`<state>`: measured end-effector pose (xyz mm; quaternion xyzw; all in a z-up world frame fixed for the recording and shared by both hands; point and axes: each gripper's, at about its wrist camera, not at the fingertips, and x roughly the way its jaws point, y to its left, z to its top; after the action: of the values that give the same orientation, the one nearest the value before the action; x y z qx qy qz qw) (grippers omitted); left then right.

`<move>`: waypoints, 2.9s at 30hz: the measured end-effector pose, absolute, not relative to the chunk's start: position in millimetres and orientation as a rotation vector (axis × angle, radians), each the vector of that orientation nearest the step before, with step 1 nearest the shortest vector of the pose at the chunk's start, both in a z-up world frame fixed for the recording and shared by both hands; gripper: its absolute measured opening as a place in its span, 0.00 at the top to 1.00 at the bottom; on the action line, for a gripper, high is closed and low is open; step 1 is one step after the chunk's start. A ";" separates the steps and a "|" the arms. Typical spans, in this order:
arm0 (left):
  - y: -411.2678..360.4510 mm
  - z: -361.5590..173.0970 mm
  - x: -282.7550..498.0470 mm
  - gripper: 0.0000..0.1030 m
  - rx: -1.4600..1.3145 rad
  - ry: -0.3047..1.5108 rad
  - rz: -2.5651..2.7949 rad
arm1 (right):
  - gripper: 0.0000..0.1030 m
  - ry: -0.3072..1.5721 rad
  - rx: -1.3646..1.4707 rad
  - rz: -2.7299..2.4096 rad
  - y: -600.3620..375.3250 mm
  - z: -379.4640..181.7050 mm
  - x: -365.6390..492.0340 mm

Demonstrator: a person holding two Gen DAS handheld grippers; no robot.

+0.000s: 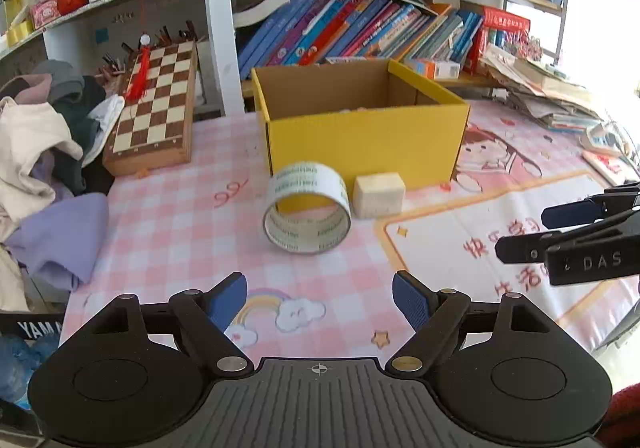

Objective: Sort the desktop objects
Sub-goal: 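Withdraw both open tools from the box back toward the tape roll and white block, then move the right tool to the white block while the left tool approaches the clear tape roll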

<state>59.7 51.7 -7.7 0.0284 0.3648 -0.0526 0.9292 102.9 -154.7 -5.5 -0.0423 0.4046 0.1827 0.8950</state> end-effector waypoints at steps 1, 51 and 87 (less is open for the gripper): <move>51.7 -9.6 57.9 0.20 0.059 0.752 -0.109 | 0.31 0.844 -0.090 0.379 -152.2 -7.5 100.1; 59.0 -28.4 72.7 0.20 -0.002 0.811 -0.061 | 0.18 0.900 -0.185 0.436 -121.6 -21.4 116.6; 47.2 -45.6 157.2 0.19 -0.035 0.828 0.028 | 0.20 0.968 -0.088 0.510 -123.2 -34.0 231.1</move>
<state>157.2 47.2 -45.6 -0.0169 0.4021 0.0135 0.9153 231.1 -123.2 -34.0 -0.0418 0.4600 0.2425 0.8531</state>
